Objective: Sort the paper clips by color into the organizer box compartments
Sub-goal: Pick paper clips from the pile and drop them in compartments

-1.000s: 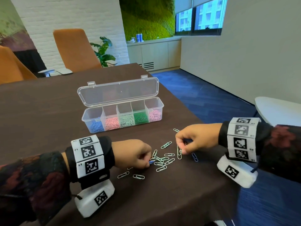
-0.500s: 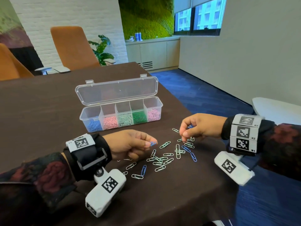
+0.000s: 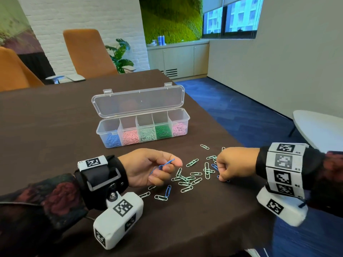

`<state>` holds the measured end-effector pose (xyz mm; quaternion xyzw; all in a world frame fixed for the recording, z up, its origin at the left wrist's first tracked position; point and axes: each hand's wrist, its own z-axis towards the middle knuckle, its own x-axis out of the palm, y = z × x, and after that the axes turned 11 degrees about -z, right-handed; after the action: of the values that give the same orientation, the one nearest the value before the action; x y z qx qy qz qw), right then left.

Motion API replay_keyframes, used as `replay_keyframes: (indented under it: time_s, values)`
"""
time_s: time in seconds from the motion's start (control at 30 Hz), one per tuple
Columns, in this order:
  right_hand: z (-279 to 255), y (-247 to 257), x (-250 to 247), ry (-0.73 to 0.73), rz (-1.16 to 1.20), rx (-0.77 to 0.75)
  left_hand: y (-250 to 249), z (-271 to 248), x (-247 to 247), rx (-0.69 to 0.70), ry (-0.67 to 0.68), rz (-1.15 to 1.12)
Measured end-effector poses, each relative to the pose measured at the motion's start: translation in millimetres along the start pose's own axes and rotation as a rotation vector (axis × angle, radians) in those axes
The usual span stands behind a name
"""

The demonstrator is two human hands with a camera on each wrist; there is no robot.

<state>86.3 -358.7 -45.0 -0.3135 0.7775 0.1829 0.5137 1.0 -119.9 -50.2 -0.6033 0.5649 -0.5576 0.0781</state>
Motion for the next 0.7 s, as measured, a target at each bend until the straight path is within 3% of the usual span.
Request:
replay_keyframes:
  time_s: [0.1, 0.17, 0.23, 0.33, 0.4, 0.5, 0.6, 0.7]
  values:
    - [-1.9, -2.2, -0.9, 0.003, 0.042, -0.014, 1.3, -1.5, -4.2, -0.024, 0.089, -0.114]
    - [-3.7, -6.2, -1.1, -0.019, 0.121, -0.040, 2.3, -2.9, -4.8, -0.035, 0.079, -0.059]
    - [-4.4, -9.7, -3.6, -0.066, 0.381, -0.051, 0.3, -4.9, -4.6, -0.003, 0.020, 0.182]
    - [0.9, -16.2, -8.4, -0.098, 0.952, -0.010, -11.3, -7.8, 1.5, 0.024, -0.086, 0.731]
    - [5.9, -19.5, -10.5, -0.084, 1.075, 0.069, -21.1, -8.4, 7.4, -0.008, -0.095, 1.175]
    - [8.1, -16.5, -14.9, -0.026, 0.911, 0.131, -23.7, -5.1, 13.9, -0.058, -0.029, 1.611]
    - [6.9, -7.4, -14.4, -0.029, 0.369, 0.098, -18.8, 0.1, 18.1, -0.049, 0.017, 1.747]
    - [9.5, 2.8, -10.9, -0.062, 0.126, 0.095, -16.4, 7.7, 14.9, -0.001, 0.056, 1.870]
